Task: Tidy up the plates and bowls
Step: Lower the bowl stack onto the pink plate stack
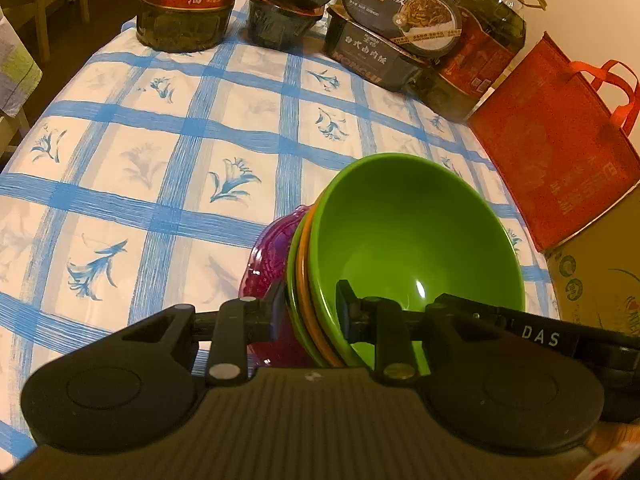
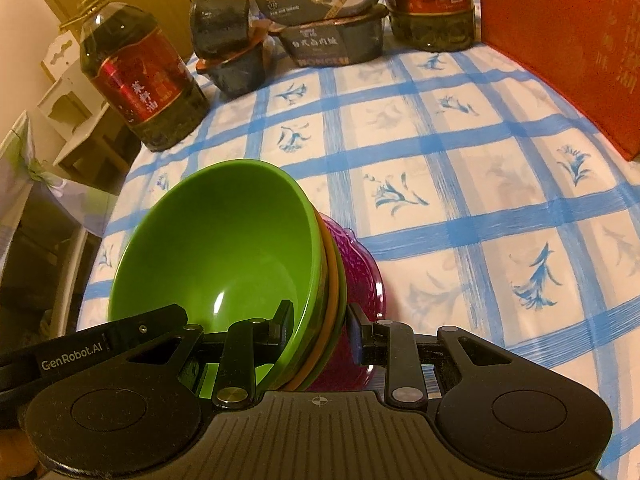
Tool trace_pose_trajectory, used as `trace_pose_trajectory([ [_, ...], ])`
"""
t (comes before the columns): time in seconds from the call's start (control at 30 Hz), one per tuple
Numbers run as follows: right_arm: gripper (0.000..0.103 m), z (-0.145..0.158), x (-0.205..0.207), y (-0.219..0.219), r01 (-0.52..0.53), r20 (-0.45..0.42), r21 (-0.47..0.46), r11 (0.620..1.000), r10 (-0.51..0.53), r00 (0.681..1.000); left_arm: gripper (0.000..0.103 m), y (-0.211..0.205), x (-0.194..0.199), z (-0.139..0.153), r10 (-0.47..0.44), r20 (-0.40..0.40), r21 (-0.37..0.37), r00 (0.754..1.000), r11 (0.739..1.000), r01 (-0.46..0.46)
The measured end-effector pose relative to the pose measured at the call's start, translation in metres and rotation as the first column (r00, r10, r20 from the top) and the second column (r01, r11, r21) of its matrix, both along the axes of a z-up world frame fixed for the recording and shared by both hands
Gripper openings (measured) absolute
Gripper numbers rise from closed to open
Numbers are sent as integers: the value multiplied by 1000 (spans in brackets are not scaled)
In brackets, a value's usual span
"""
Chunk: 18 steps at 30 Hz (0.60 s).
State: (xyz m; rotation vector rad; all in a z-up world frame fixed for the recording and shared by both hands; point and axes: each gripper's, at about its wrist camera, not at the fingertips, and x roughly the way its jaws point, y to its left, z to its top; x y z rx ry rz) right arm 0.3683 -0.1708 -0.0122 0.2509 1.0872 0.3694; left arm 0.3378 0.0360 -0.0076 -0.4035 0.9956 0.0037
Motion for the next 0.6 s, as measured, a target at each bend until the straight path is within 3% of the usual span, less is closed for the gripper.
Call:
trace_pose_trajectory([
  [0.47,33,-3,0,3,-17,11,4,1000,17,1000,25,0,-1,-2,2,15,-1,1000,1000,-2],
  [0.53,37,-2,-1,2,-21,18,20,1000,21,1000,28,1,-2,-2,4,14,-2,1000,1000,-4],
  [0.6,54,1,-3,1,-20,37,28,999,19,999,34,0,-3,-1,9,16,2,1000,1000,-9],
])
